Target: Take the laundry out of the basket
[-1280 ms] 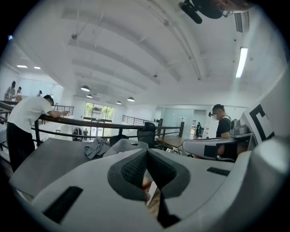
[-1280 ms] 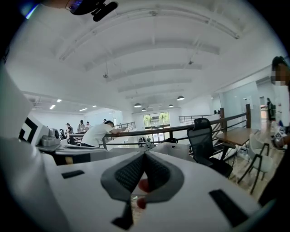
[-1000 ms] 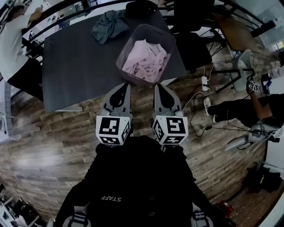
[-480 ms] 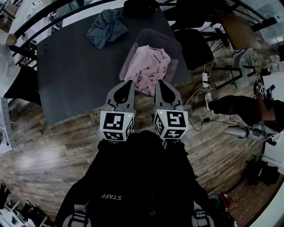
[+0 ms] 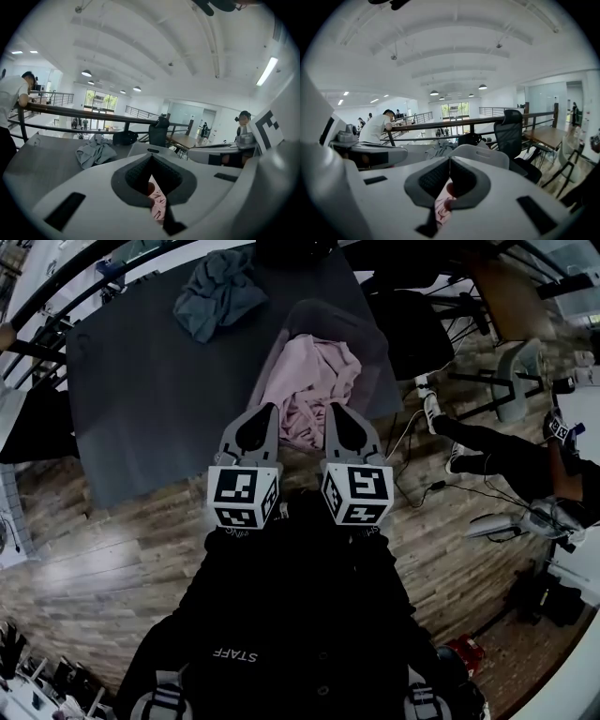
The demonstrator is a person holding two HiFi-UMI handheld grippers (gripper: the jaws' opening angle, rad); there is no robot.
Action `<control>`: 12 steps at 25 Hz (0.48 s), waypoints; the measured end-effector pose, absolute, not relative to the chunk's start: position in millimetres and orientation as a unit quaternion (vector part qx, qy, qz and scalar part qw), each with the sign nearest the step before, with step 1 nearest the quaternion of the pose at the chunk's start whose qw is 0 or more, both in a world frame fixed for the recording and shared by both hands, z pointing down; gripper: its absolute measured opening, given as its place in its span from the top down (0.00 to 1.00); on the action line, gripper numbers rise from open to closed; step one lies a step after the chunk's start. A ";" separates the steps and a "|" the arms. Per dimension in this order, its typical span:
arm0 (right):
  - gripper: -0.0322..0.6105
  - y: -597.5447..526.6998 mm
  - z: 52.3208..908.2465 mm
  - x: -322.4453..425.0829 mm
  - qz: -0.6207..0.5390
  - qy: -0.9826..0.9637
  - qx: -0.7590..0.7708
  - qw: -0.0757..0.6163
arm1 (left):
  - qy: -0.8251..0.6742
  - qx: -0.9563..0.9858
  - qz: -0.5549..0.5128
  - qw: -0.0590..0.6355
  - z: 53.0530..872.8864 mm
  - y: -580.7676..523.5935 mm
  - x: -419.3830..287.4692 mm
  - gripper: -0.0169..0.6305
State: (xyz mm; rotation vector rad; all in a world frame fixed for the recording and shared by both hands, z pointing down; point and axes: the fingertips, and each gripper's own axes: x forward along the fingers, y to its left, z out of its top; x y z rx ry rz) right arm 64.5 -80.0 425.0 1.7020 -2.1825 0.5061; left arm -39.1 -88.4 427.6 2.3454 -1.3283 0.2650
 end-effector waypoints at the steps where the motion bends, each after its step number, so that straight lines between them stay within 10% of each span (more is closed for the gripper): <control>1: 0.93 -81.7 428.5 66.1 0.185 -0.766 0.593 0.163 | -0.482 0.843 0.100 0.218 430.7 -89.9 -38.0 0.97; 12: 0.92 -110.8 474.0 78.2 0.283 -0.765 0.555 0.161 | -0.515 0.803 0.146 0.263 467.7 -108.9 -24.5 0.97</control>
